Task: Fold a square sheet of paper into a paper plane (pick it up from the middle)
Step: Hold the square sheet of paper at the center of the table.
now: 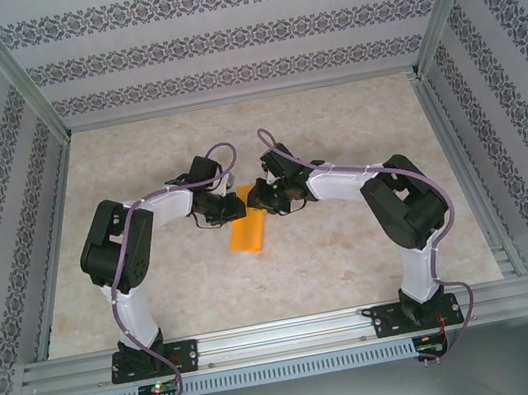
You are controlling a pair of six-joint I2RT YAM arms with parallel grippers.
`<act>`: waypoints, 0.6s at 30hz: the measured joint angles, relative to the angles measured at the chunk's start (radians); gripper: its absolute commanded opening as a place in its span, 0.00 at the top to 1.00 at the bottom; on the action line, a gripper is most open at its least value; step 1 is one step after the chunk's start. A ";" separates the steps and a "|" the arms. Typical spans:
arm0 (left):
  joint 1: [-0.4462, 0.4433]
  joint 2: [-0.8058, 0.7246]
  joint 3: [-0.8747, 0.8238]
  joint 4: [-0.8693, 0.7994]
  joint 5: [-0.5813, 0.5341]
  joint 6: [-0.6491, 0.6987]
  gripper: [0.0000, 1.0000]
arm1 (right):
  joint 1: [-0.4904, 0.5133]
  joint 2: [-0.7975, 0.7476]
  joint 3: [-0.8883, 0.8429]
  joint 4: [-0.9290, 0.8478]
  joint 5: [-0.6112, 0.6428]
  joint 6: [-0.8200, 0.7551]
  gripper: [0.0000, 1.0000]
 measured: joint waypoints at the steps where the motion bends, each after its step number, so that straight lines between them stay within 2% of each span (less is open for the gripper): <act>1: 0.000 0.000 0.000 0.000 0.000 0.000 0.78 | -0.003 0.006 -0.002 0.007 -0.005 0.000 0.79; 18: 0.000 -0.003 0.002 -0.004 0.000 0.000 0.78 | -0.019 0.062 -0.043 0.085 -0.024 0.003 0.82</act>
